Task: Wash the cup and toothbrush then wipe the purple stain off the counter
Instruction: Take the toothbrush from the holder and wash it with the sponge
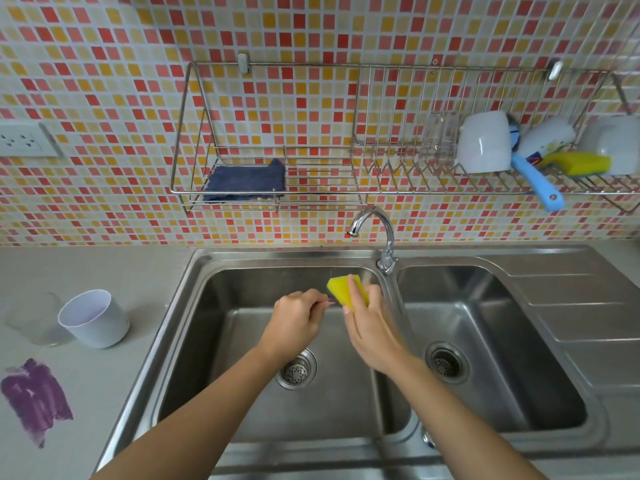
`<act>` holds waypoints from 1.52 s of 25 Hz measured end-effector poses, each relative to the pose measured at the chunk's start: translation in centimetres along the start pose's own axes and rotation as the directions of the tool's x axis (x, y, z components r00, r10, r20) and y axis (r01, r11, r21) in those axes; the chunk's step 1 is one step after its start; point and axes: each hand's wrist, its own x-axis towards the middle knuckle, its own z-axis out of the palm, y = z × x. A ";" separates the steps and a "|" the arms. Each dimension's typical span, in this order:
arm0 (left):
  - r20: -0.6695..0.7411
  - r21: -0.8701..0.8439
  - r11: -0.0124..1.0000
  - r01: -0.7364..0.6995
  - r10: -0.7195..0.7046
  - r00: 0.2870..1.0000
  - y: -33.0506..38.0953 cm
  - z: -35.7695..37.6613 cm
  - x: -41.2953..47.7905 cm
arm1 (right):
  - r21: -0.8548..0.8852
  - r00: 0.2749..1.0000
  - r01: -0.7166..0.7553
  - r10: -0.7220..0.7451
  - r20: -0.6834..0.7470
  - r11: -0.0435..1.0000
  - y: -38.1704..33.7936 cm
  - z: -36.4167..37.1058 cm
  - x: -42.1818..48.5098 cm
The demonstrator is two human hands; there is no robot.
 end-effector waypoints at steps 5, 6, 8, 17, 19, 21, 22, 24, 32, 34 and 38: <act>0.058 -0.096 0.968 0.232 -0.228 0.972 0.9 -0.4 0.1 | 0.004 0.996 -0.054 0.054 -0.066 0.999 0.2 0.0 -0.1; 0.090 -0.184 0.906 0.381 -0.370 0.925 0.9 -0.4 0.3 | -0.015 0.998 -0.017 0.016 -0.056 1.000 0.3 0.1 -0.1; 0.259 -0.483 0.551 0.681 -0.652 0.712 1.3 -0.5 1.3 | -0.019 0.998 -0.006 0.005 -0.056 1.000 0.1 0.1 -0.2; 0.519 -0.661 -0.011 0.751 -0.729 0.446 2.6 -1.4 2.8 | -0.076 0.994 0.030 -0.037 -0.099 0.997 0.4 -0.1 0.1; 0.569 -0.655 -0.101 0.749 -0.718 0.401 2.3 -1.3 2.7 | -0.070 0.995 0.028 -0.035 -0.090 0.997 0.6 0.1 0.4; 0.653 -0.628 -0.227 0.744 -0.674 0.346 2.1 -1.2 2.6 | -0.055 0.990 -0.009 0.002 -0.138 0.998 0.6 0.0 0.5; 0.693 -0.613 -0.291 0.734 -0.644 0.323 1.9 -1.1 2.7 | -0.077 0.988 0.025 -0.036 -0.149 0.997 0.6 0.1 0.5; 0.750 -0.584 -0.388 0.713 -0.594 0.291 1.5 -1.0 3.0 | -0.115 0.988 0.074 -0.088 -0.128 0.991 1.1 0.2 0.7; 0.821 -0.528 -0.493 0.692 -0.506 0.265 1.2 -0.8 3.8 | -0.090 0.977 0.047 -0.065 -0.204 0.995 1.9 1.1 1.7; 0.828 -0.520 -0.502 0.691 -0.496 0.263 1.1 -0.8 4.1 | -0.100 0.977 0.068 -0.087 -0.194 0.993 2.0 1.6 1.9; 0.829 -0.513 -0.498 0.699 -0.498 0.255 0.8 -0.6 4.6 | -0.054 0.983 0.006 -0.016 -0.181 0.998 2.8 1.7 3.1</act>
